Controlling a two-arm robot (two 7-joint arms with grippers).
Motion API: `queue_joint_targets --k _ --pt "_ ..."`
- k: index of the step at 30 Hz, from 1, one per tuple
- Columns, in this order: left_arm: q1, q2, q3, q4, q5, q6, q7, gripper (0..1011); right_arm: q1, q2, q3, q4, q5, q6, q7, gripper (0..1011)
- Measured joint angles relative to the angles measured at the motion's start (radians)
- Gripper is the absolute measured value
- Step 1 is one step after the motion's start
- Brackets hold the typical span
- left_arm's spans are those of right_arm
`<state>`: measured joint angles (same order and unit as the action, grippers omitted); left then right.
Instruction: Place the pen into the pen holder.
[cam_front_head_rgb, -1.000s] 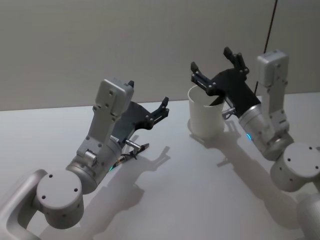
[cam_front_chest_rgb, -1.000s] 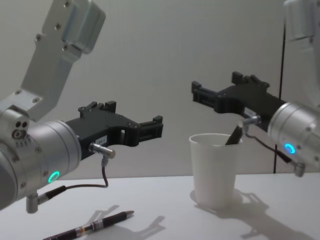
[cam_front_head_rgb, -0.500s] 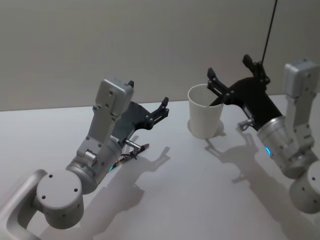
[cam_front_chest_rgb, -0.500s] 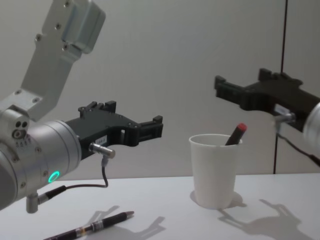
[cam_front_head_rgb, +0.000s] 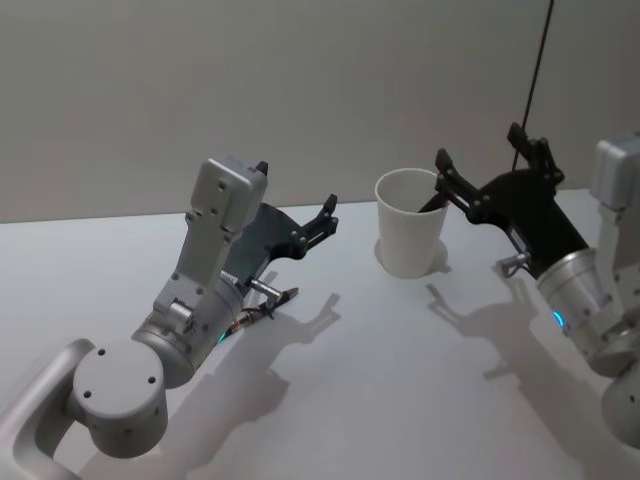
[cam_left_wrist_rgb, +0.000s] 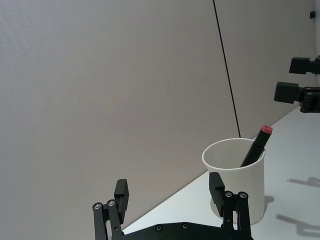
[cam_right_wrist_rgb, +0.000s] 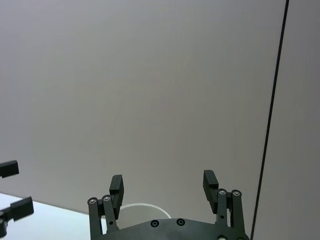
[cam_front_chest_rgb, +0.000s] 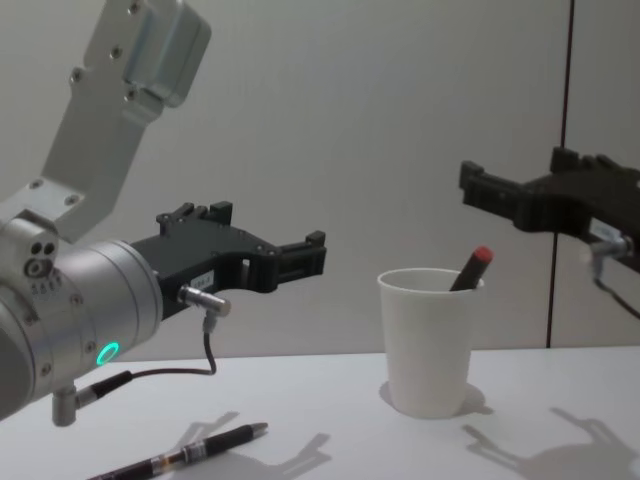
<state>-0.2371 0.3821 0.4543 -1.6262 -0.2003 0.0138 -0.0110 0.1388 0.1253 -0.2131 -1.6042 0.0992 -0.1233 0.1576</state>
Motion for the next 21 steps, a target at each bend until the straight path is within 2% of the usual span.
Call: queue_joint_targets --k 3,9,10,12,13,21 --pt "0.0 0.0 0.0 0.0 0.0 0.0 0.0 1001 -0.013 0.019 -0.001 -0.013 0.016 0.012 -0.008 1002" --pt "0.0 0.0 0.0 0.0 0.0 0.0 0.0 1001 -0.058 0.081 -0.006 -0.062 0.071 0.06 -0.035 1001" --pt "0.0 0.0 0.0 0.0 0.0 0.0 0.0 1001 -0.058 0.081 -0.006 -0.062 0.071 0.06 -0.035 1001" --pt "0.0 0.0 0.0 0.0 0.0 0.0 0.0 1001 -0.079 0.109 -0.007 -0.084 0.097 0.081 -0.048 1001" --pt "0.0 0.0 0.0 0.0 0.0 0.0 0.0 1001 -0.079 0.109 -0.007 -0.084 0.097 0.081 -0.048 1001" --pt "0.0 0.0 0.0 0.0 0.0 0.0 0.0 1001 -0.135 0.188 -0.012 -0.144 0.166 0.139 -0.081 1002"
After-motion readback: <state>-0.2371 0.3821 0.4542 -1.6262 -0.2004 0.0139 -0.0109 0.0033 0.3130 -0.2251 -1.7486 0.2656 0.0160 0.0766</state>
